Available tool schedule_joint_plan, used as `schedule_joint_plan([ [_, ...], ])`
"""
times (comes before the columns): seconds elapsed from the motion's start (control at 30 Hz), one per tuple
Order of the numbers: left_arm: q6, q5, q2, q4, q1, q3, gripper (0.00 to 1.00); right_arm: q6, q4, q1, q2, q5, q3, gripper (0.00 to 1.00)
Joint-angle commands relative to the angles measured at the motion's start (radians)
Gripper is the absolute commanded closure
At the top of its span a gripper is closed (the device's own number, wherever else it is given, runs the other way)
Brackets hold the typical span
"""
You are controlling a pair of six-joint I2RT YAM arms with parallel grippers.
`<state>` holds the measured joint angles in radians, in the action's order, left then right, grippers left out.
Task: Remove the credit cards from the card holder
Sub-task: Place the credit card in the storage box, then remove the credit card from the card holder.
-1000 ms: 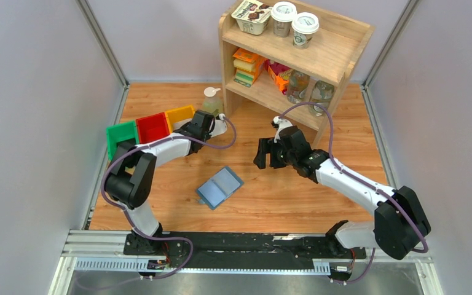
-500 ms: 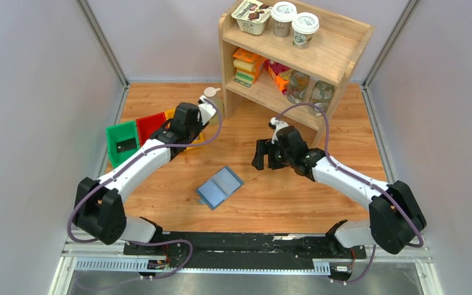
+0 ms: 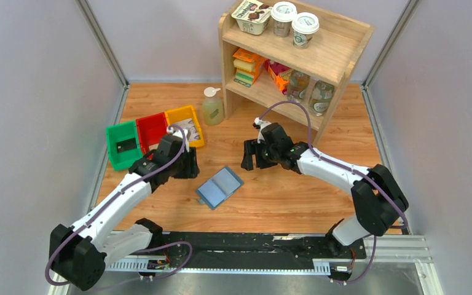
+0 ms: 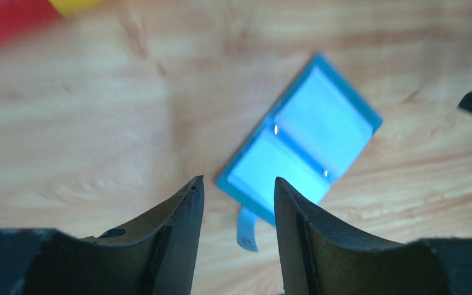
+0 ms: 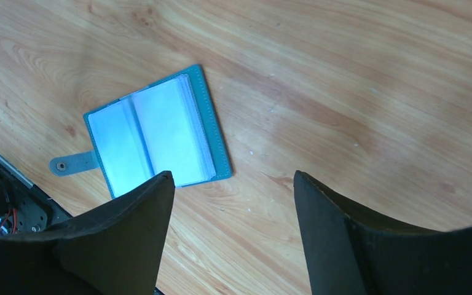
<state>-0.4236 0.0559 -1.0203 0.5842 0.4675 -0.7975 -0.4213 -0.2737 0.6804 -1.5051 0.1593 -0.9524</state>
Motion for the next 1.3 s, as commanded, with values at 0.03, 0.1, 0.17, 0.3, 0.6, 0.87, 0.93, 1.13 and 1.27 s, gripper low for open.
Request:
schedule_joint_plan([
  [0.03,-0.265,-0.126,0.061,0.062,0.028,0.173,0.46,0.009,-0.038,0.064,-0.076,-0.001,-0.092,0.34],
  [0.1,-0.297,-0.145,0.077,0.039,0.039,0.225,0.46,0.009,-0.051,0.088,-0.113,-0.009,-0.115,0.39],
  [0.17,-0.322,-0.171,0.081,0.008,0.042,0.266,0.46,0.006,-0.062,0.108,-0.145,-0.017,-0.143,0.43],
  [0.3,-0.360,-0.218,0.072,-0.098,0.042,0.325,0.47,0.003,-0.084,0.146,-0.204,-0.026,-0.189,0.47],
  [0.6,-0.408,-0.232,-0.038,-0.233,0.042,0.394,0.58,-0.023,-0.087,0.182,-0.285,-0.046,-0.203,0.48],
  [0.87,-0.420,-0.241,-0.115,-0.331,0.042,0.397,0.74,-0.040,-0.059,0.186,-0.291,-0.030,-0.166,0.51],
  [0.93,-0.415,-0.243,-0.129,-0.342,0.042,0.393,0.76,-0.042,-0.059,0.183,-0.288,-0.035,-0.160,0.52],
  [1.13,-0.408,-0.242,-0.159,-0.354,0.040,0.383,0.76,-0.042,-0.073,0.185,-0.254,-0.116,-0.141,0.47],
  [1.27,-0.405,-0.241,-0.167,-0.354,0.042,0.383,0.77,-0.028,-0.097,0.185,-0.231,-0.222,-0.144,0.42],
])
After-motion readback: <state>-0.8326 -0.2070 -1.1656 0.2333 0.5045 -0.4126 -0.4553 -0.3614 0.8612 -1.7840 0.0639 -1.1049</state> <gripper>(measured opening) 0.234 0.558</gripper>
